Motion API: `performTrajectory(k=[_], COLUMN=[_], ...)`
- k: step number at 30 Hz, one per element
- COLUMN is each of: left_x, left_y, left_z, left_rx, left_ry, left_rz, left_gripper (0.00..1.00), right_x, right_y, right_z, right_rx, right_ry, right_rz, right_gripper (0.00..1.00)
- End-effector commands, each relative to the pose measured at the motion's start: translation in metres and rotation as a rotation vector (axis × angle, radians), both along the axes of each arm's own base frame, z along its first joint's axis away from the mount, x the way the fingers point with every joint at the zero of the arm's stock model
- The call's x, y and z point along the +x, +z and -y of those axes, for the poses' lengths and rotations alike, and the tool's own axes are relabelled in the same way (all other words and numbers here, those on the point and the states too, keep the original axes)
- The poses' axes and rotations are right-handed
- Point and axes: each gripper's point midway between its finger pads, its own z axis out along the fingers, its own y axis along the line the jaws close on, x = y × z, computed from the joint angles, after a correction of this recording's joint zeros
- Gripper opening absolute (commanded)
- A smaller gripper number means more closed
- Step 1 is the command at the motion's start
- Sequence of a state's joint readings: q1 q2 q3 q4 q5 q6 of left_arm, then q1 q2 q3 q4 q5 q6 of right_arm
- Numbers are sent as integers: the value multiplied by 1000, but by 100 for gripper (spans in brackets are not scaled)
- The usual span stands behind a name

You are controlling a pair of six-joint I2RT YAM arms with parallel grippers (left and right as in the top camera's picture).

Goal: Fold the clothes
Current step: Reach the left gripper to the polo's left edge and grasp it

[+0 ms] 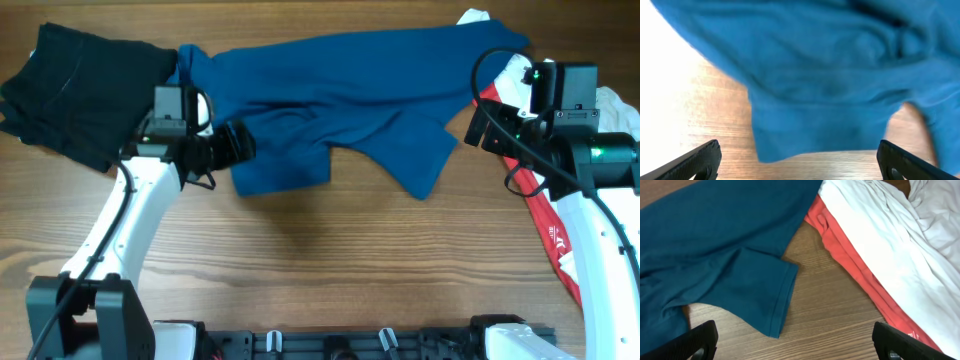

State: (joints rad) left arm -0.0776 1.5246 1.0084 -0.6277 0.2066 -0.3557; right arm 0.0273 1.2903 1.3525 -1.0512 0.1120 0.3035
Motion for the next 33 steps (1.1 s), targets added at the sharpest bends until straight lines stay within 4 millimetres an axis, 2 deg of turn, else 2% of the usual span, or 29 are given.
performTrajectory(k=[1,13,18,21,22,23,25,26,29,33], left_x=[-10,-15,-12,-13,-14,-14,-15,-16,-22,-37], left_y=[-26,-78,-95,-98,-97,-96,-96,-95,-86,-54], left_z=[-11,5,14,17,20,22,24,25,30,31], left_rx=[50,-30,-77,-93,-114,-126,-136,-141,-175,-181], left_ry=[60,27,8,2,-7,-12,-15,-17,-30,-52], left_rz=[-37,-103,-128,-138,-140,-141,-144,-148,-157,-161], left_gripper=[100,98,91,67,50,41,10,4,4,4], right_x=[1,-1,-1,-1,-1,-1,-1,-1,-1,0], right_y=[2,1,1,1,1,1,1,1,1,0], right_z=[-1,-2,-2,-2,-2,-2,-2,-2,-2,-2], right_rx=[18,21,21,21,21,21,21,21,20,18], right_ry=[-7,-5,-5,-5,-5,-5,-6,-6,-5,-2], right_rz=[6,0,0,0,0,0,0,0,0,-4], right_gripper=[100,100,100,100,100,100,100,100,100,100])
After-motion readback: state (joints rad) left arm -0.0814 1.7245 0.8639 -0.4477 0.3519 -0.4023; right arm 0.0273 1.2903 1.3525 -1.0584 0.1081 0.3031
